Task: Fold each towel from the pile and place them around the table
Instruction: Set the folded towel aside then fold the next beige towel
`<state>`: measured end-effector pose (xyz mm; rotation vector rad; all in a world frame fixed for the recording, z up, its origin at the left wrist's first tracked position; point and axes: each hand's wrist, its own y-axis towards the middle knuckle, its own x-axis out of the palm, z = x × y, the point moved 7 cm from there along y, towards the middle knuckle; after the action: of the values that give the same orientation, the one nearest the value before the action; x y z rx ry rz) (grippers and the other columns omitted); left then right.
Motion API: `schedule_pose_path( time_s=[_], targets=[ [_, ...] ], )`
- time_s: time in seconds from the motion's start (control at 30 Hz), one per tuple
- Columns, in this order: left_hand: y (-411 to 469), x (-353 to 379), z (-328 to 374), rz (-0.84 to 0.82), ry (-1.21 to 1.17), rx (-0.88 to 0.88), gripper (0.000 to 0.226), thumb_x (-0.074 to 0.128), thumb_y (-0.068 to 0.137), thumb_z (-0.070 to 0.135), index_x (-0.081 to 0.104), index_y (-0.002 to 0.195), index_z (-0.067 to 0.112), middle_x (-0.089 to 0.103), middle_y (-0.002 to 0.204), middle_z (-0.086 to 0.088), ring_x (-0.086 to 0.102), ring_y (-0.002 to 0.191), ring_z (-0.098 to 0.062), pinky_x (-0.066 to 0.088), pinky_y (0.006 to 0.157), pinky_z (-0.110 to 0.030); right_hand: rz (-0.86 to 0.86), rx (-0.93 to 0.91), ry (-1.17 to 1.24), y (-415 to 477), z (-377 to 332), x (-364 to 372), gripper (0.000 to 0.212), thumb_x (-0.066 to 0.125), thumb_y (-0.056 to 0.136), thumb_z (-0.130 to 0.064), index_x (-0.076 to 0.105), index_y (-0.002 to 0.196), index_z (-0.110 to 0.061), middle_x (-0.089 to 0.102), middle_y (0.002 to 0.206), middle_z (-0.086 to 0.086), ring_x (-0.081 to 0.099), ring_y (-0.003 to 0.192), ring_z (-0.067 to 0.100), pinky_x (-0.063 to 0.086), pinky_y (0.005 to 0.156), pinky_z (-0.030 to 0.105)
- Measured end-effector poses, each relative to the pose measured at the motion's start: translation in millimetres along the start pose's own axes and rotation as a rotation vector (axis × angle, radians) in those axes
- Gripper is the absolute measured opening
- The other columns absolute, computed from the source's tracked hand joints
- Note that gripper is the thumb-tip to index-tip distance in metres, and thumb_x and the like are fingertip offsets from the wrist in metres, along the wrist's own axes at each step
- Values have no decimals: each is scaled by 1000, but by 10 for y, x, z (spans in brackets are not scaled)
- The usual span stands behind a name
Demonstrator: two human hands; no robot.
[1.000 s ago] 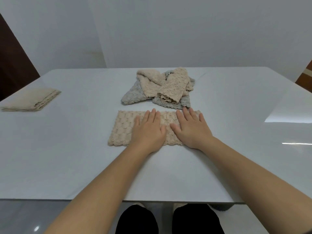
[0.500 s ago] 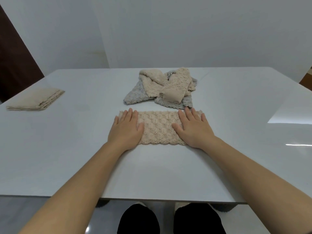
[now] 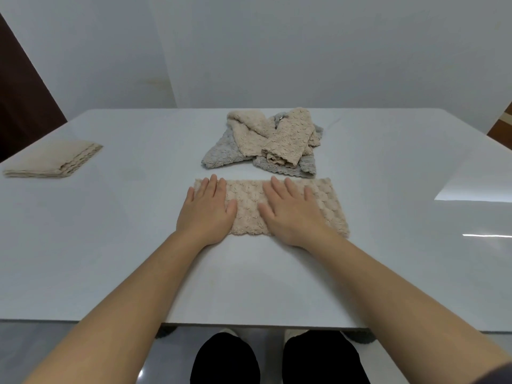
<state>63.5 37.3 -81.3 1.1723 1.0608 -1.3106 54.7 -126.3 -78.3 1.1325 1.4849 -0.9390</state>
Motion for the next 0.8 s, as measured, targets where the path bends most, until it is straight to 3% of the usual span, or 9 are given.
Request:
schedule_pose_path(
  time_s=[0.17, 0.33, 0.47, 0.57, 0.63, 0.7, 0.8],
  targets=[
    [6, -1, -15, -14, -31, 1, 63, 14, 102, 44, 1, 156, 16, -6, 163, -3, -7, 150, -16, -4, 121, -39, 10, 136, -12, -138, 517, -87, 65, 14, 101, -52, 2, 157, -21, -6, 164, -1, -8, 150, 19, -6, 120, 48],
    [-48, -69, -5, 23, -120, -30, 65, 19, 101, 46, 7, 155, 12, 0, 163, -7, -3, 150, -19, 1, 121, -39, -30, 167, -24, -137, 567, -118, 66, 13, 101, -52, 0, 157, -20, -7, 164, 2, -9, 150, 22, -7, 119, 52],
    [-253, -368, -90, 178, -395, -115, 59, 34, 99, 37, 23, 152, 14, 24, 159, -5, 22, 145, -20, 23, 115, -38, 81, 116, -7, -107, 359, -306, 64, 16, 102, -46, -4, 156, -18, -7, 164, 3, -10, 150, 23, -9, 118, 52],
    [-267, -509, -344, 136, -562, -285, 53, 43, 95, 30, 35, 147, 18, 44, 146, -6, 45, 130, -25, 37, 103, -36, 95, 25, -14, -23, 51, -319, 63, 16, 103, -43, -1, 156, -14, -7, 164, 3, -10, 150, 22, -10, 118, 51],
    [-255, -531, -500, 69, -802, -417, 34, 46, 95, 29, 52, 126, 18, 53, 131, -6, 56, 110, -25, 46, 92, -35, 73, -7, -8, 68, -100, -254, 63, 17, 103, -42, 0, 156, -13, -6, 164, 3, -10, 150, 22, -9, 118, 52],
    [-280, -499, -609, -8, -1074, -550, 19, 48, 96, 27, 53, 110, 16, 55, 116, -7, 59, 86, -23, 50, 72, -34, 47, -7, -7, 135, -167, -159, 63, 17, 103, -43, 1, 156, -14, -6, 164, 4, -10, 150, 25, -8, 118, 55],
    [-306, -401, -743, -181, -1267, -674, 30, 52, 94, 30, 48, 116, 10, 59, 107, -12, 59, 70, -24, 50, 58, -34, 1, 10, -23, 152, -171, -10, 63, 16, 102, -44, 2, 156, -15, -5, 164, 5, -10, 150, 26, -5, 118, 57]
  ],
)
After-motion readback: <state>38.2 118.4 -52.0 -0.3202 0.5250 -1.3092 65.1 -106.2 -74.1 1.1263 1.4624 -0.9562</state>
